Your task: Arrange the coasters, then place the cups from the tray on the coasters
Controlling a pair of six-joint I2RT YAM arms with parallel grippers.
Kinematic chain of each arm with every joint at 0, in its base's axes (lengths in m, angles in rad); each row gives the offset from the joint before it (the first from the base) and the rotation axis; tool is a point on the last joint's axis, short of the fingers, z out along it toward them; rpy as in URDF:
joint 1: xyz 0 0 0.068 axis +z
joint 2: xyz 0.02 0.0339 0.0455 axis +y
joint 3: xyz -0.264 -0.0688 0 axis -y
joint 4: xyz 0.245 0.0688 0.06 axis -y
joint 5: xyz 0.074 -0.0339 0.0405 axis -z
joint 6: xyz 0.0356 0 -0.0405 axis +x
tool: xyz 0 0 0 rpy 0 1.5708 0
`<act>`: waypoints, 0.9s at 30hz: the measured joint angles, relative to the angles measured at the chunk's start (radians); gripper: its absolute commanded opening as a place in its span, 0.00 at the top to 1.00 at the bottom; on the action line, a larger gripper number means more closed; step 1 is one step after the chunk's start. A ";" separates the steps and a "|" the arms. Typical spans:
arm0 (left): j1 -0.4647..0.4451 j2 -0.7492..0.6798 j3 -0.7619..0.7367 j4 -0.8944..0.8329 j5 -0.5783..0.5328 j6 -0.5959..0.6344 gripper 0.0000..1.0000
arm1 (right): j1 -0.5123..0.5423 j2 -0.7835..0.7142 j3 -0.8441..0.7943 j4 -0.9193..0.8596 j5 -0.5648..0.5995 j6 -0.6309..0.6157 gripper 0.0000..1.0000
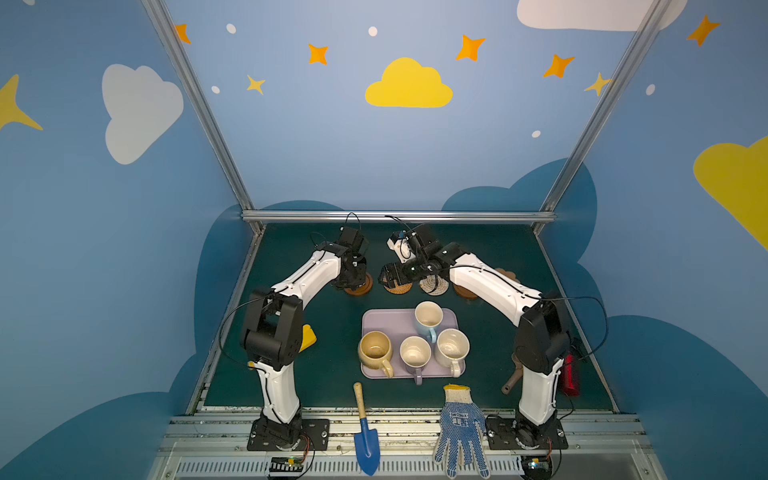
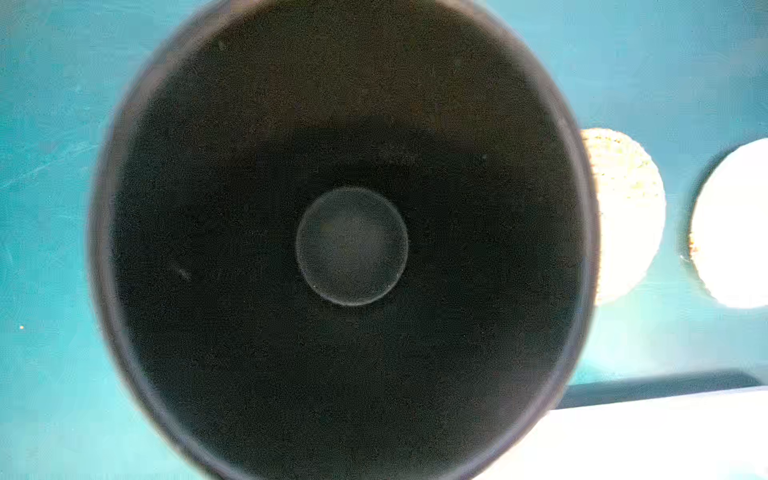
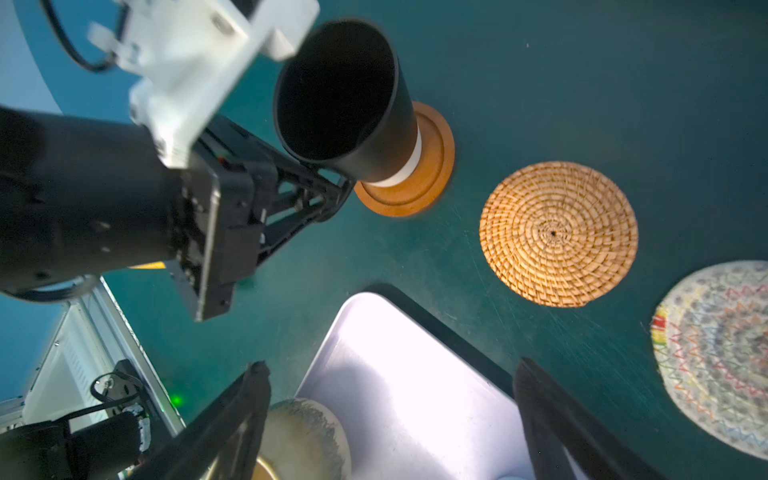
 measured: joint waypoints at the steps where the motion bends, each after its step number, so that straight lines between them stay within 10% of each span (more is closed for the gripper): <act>1: 0.000 0.002 0.001 0.001 0.006 0.000 0.97 | 0.000 0.000 -0.005 -0.001 0.001 0.000 0.09; 27: -0.016 0.038 0.003 0.016 -0.017 -0.007 0.97 | 0.000 0.000 -0.010 -0.001 0.014 -0.001 0.09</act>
